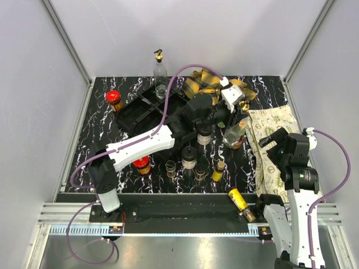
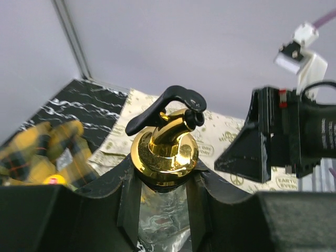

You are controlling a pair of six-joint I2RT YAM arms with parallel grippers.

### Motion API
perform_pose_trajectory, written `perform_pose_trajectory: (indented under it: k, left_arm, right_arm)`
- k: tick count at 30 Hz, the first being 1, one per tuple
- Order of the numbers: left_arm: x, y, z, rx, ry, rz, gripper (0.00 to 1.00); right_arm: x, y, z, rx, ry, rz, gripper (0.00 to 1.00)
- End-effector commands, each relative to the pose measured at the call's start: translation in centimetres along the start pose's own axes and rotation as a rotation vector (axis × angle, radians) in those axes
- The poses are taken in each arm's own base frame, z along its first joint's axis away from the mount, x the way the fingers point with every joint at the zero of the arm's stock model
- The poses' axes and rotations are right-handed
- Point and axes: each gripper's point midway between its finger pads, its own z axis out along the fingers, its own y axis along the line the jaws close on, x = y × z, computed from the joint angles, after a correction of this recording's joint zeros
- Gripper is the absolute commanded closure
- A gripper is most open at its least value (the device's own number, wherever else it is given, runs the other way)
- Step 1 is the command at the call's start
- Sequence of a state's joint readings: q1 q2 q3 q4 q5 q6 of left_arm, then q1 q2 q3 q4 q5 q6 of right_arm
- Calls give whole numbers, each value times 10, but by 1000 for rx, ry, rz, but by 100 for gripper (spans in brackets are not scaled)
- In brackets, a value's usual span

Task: Organize the condiment bottles
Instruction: Pick up the bottle from the center of the board, then place the bottle in the storage box.

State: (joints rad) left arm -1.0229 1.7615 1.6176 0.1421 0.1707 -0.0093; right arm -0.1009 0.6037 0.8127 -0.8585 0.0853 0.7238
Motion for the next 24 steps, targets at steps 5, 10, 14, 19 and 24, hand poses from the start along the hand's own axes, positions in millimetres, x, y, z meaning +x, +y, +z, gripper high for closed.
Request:
perform_pose_trajectory:
  k: [5, 10, 14, 19, 24]
  left_arm:
    - [-141, 40, -59, -206, -277, 64, 100]
    - [-158, 67, -101, -331, -296, 39, 100]
    - [-175, 79, -139, -427, -323, 42, 100]
    - [-181, 119, -184, -601, -332, 27, 100]
    - [-184, 164, -222, -744, -355, 8, 100]
  right_arm:
    - [-4, 7, 5, -23, -4, 2, 0]
    - [-5, 11, 7, -31, 1, 4, 0]
    - [-2, 13, 7, -47, 12, 8, 0]
    - [1, 15, 9, -59, 24, 17, 0]
    - [2, 14, 12, -55, 29, 16, 0]
